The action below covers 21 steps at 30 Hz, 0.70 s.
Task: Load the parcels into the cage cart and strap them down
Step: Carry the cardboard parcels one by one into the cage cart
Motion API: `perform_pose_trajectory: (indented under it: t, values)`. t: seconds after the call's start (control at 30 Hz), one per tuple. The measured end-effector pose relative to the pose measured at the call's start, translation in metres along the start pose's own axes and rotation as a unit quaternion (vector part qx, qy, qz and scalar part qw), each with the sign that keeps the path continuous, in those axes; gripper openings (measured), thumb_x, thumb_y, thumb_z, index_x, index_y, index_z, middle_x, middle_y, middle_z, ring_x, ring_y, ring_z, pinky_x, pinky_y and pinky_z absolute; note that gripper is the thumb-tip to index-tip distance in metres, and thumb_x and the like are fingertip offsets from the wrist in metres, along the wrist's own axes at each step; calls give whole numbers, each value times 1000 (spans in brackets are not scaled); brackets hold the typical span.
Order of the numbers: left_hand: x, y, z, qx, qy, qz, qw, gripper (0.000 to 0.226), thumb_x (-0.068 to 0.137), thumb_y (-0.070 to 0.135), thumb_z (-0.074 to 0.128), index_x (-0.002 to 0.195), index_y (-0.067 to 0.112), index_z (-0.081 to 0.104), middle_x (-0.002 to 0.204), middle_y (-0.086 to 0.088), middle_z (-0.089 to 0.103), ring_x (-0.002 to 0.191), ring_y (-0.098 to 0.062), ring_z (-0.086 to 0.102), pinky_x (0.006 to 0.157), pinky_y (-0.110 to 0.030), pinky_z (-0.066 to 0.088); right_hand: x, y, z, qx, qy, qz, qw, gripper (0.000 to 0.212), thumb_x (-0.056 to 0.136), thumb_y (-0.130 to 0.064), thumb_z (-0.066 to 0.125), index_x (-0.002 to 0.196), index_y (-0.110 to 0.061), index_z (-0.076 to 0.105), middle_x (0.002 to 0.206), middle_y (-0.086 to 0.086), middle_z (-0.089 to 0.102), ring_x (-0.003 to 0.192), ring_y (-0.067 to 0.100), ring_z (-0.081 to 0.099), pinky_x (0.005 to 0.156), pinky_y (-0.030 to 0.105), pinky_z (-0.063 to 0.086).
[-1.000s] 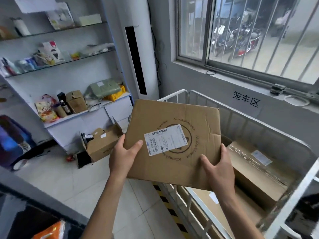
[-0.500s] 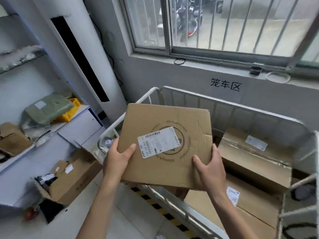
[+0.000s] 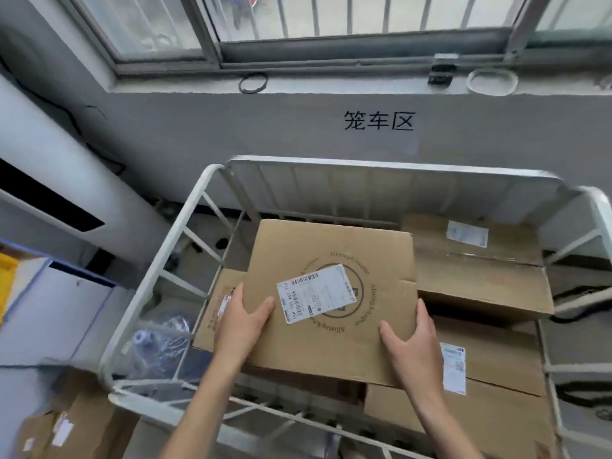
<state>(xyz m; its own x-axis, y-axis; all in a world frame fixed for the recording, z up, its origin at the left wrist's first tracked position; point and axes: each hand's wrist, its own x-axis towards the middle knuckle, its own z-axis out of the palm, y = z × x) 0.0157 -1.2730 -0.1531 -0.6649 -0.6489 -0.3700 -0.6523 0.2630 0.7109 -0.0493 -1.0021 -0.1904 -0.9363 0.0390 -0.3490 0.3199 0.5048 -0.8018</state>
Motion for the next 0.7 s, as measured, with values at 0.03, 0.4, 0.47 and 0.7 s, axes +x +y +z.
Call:
perform_pose_trajectory:
  t: [0.03, 0.4, 0.47, 0.7]
  values:
    - [25, -6, 9, 8, -8, -4, 1000, 45, 83, 54, 68, 121, 40, 50, 109, 27, 63, 105, -7, 64, 84, -33, 53, 18, 5, 16, -5, -2, 14, 1000, 89, 86, -44, 69, 158, -28, 19, 156, -5, 36, 135, 18, 44, 95, 34, 42]
    - [269, -28, 128, 58, -32, -22, 998, 45, 71, 56, 59, 111, 37, 54, 105, 15, 65, 103, -23, 63, 91, -44, 51, 214, 48, 142, -45, 22, 64, 997, 89, 89, -45, 66, 160, -21, 17, 157, -4, 35, 139, 16, 39, 99, 21, 30]
    - [299, -34, 149, 62, -26, -12, 998, 38, 75, 56, 59, 108, 39, 53, 97, 21, 61, 98, -20, 61, 77, -35, 46, 249, 52, 154, -50, 34, 49, 997, 89, 89, -45, 66, 159, -21, 18, 155, -4, 37, 137, 15, 41, 97, 23, 31]
    - [386, -31, 205, 124, -23, 27, 992, 34, 85, 50, 54, 108, 25, 53, 109, 5, 64, 105, -30, 58, 79, -37, 37, 350, 53, 181, -95, 68, 7, 993, 68, 90, -40, 64, 151, -20, 41, 148, -3, 49, 133, 17, 46, 94, 24, 32]
